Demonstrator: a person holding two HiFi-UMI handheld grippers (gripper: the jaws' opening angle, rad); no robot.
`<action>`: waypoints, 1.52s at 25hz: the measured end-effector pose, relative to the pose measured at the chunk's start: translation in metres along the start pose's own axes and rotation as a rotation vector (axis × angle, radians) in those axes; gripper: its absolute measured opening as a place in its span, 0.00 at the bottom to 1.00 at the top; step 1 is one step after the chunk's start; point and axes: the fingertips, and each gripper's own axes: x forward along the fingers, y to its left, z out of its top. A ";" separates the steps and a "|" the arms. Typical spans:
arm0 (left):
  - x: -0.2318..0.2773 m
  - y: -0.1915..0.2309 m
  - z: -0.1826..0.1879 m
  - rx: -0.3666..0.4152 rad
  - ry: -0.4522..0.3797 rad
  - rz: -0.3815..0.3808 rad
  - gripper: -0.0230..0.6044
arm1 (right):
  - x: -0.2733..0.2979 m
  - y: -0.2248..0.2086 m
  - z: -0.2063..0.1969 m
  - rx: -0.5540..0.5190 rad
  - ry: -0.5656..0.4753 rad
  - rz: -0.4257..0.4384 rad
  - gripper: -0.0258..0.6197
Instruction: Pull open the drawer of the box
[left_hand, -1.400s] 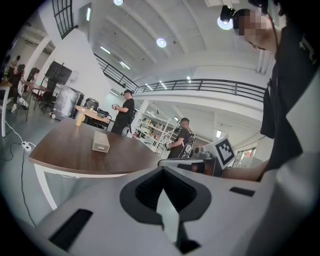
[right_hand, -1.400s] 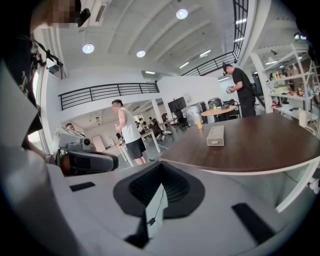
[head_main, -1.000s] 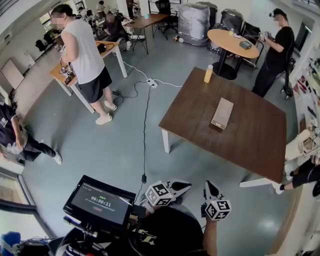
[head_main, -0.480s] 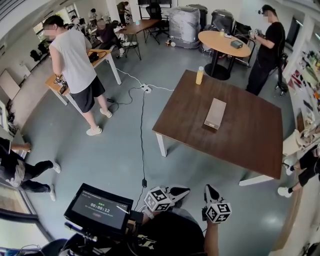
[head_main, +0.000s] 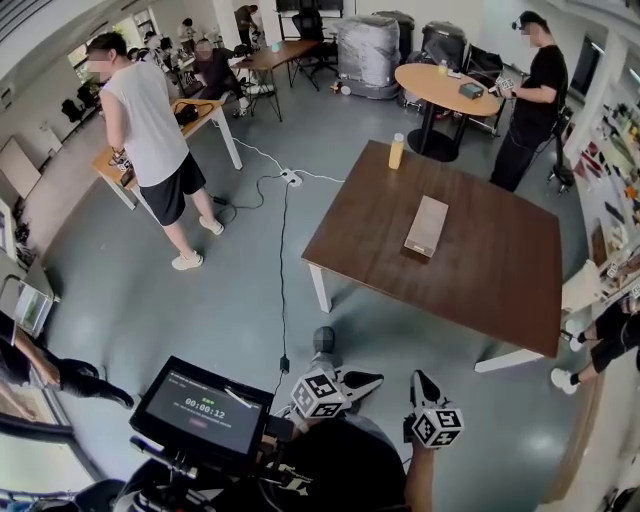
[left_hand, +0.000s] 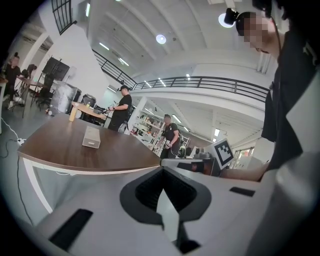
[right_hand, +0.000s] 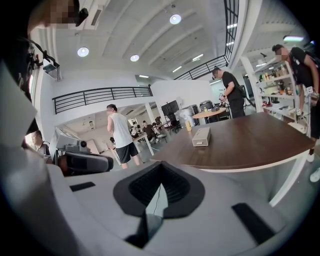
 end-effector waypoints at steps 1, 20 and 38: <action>0.000 0.001 0.001 0.001 -0.001 0.001 0.04 | 0.000 0.000 0.001 0.001 -0.002 0.001 0.02; 0.019 -0.016 0.013 0.025 0.034 -0.060 0.04 | -0.026 -0.013 0.009 0.032 -0.017 -0.060 0.02; 0.041 -0.002 0.008 0.036 0.069 -0.098 0.04 | -0.016 -0.037 0.005 0.058 -0.033 -0.088 0.02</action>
